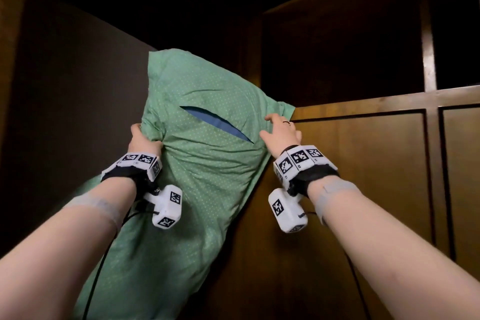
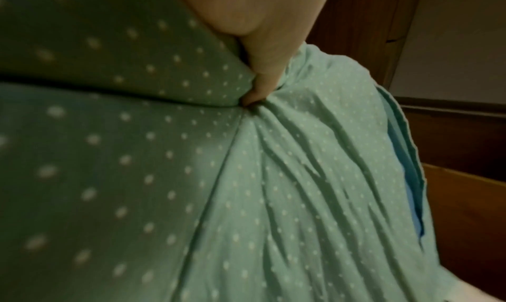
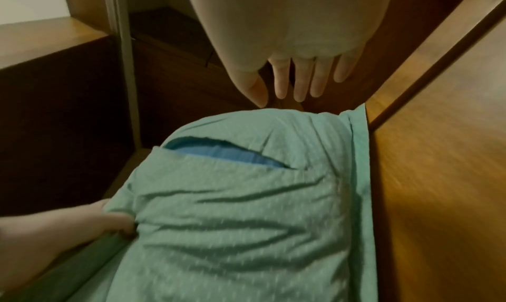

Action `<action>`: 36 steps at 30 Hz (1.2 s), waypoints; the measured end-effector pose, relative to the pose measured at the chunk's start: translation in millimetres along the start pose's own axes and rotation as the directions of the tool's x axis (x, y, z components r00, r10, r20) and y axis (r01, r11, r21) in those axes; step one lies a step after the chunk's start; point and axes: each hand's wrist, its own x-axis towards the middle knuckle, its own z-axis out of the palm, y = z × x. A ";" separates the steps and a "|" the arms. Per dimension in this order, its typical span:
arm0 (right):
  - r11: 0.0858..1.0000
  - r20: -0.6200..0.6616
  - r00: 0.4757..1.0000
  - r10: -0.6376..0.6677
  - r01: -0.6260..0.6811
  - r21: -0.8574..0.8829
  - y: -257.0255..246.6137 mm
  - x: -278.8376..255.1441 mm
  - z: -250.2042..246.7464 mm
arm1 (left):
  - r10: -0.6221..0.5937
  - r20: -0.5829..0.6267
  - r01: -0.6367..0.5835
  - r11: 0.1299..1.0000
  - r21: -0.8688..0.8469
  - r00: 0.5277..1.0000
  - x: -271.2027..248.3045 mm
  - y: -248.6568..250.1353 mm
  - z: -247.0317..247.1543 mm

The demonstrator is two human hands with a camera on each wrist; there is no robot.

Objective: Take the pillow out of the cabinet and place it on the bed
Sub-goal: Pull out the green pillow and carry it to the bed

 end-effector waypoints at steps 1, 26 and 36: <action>1.000 -0.022 1.000 0.022 -0.022 0.003 -1.4 13.2 6.7 | 0.010 0.000 -0.009 0.999 0.032 1.000 13.3 -5.4 4.7; 0.756 0.020 0.999 -0.025 0.032 -0.653 4.2 183.1 152.2 | 0.227 0.313 -0.343 0.854 0.391 0.922 157.2 -110.4 123.4; 0.588 0.057 0.996 0.066 0.007 -0.809 -1.3 178.5 132.2 | 0.329 0.215 -0.392 0.805 0.445 0.919 150.8 -109.1 147.3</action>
